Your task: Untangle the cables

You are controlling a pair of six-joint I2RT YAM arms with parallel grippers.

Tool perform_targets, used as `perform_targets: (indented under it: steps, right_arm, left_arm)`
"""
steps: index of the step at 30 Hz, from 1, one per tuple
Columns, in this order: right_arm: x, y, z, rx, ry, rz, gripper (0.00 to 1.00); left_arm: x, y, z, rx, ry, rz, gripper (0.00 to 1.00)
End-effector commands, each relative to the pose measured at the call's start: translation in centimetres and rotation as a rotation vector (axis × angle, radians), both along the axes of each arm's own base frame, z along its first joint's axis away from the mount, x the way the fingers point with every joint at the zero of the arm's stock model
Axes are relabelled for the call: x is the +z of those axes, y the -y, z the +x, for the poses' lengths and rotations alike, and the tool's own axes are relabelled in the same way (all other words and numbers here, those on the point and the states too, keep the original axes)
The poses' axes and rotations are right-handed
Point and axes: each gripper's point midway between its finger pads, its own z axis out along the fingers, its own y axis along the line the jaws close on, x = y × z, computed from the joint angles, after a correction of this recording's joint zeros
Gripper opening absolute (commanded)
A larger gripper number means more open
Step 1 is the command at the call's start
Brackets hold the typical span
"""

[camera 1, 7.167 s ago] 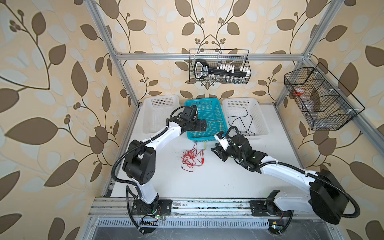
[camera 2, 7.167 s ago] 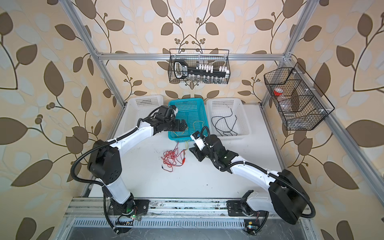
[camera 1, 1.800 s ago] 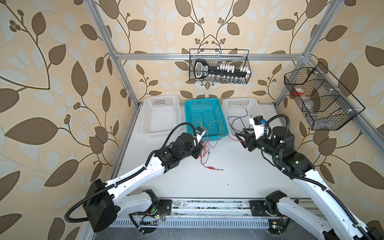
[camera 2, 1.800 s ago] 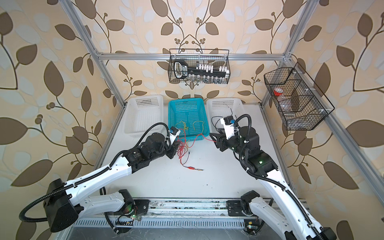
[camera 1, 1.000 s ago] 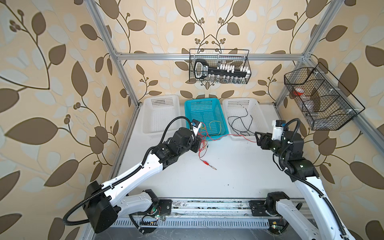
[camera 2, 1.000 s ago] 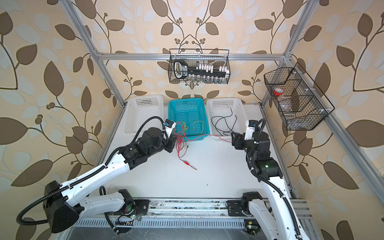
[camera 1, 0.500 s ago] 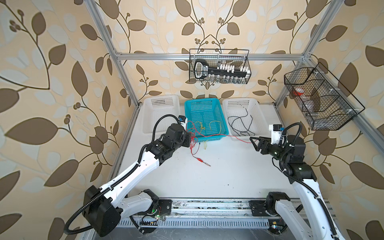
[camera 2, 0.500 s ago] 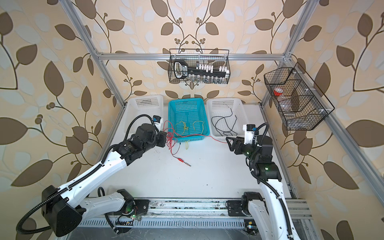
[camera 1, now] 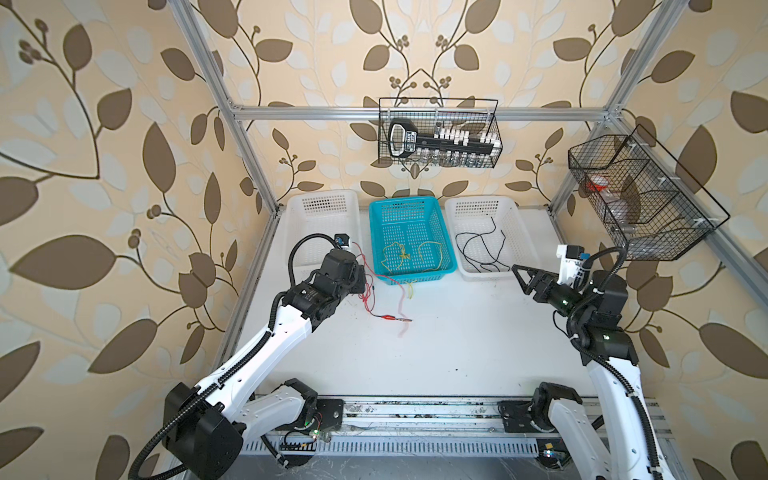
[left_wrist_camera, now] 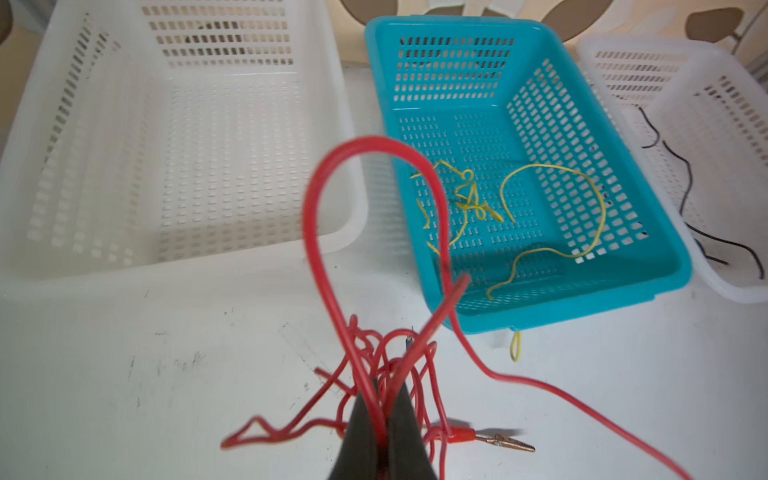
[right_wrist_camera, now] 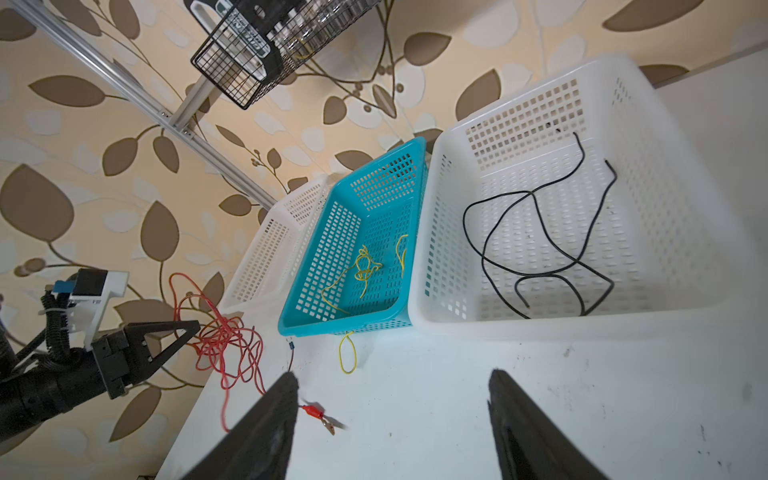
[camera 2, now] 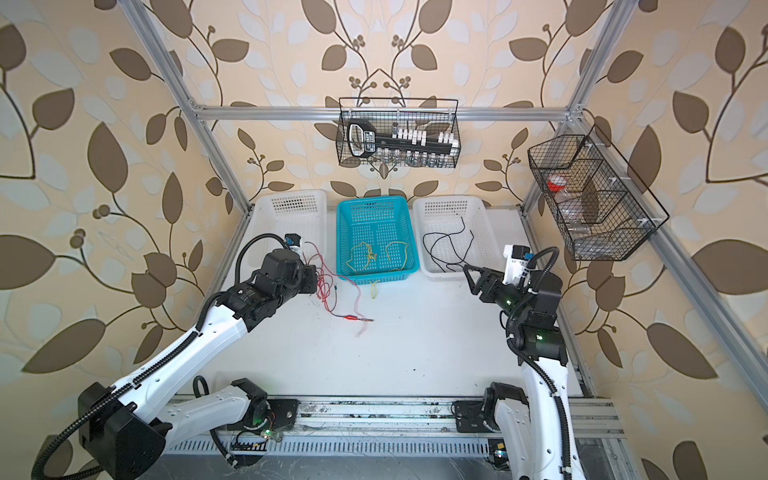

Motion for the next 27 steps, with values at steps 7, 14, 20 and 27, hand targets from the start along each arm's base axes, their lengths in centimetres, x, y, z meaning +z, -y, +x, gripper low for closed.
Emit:
perform_targets:
  steps: [7, 14, 20, 27]
  right_arm:
    - [0.6, -3.1, -0.7, 0.075, 0.056, -0.116, 0.68]
    - [-0.6, -12.3, -2.4, 0.315, 0.161, -0.309, 0.65]
    - [-2.1, -17.6, -2.5, 0.452, 0.176, -0.304, 0.59]
    - [-2.2, -19.4, -1.5, 0.491, 0.205, -0.277, 0.58]
  left_arm:
    - [2.2, 1.7, -0.1, -0.063, 0.052, -0.144, 0.00]
    - [5.7, 5.3, -0.4, -0.213, 0.079, -0.306, 0.00]
    - [9.4, 8.2, -1.7, -0.390, 0.164, -0.438, 0.00]
    - [11.7, 9.8, -3.5, -0.541, 0.262, -0.508, 0.00]
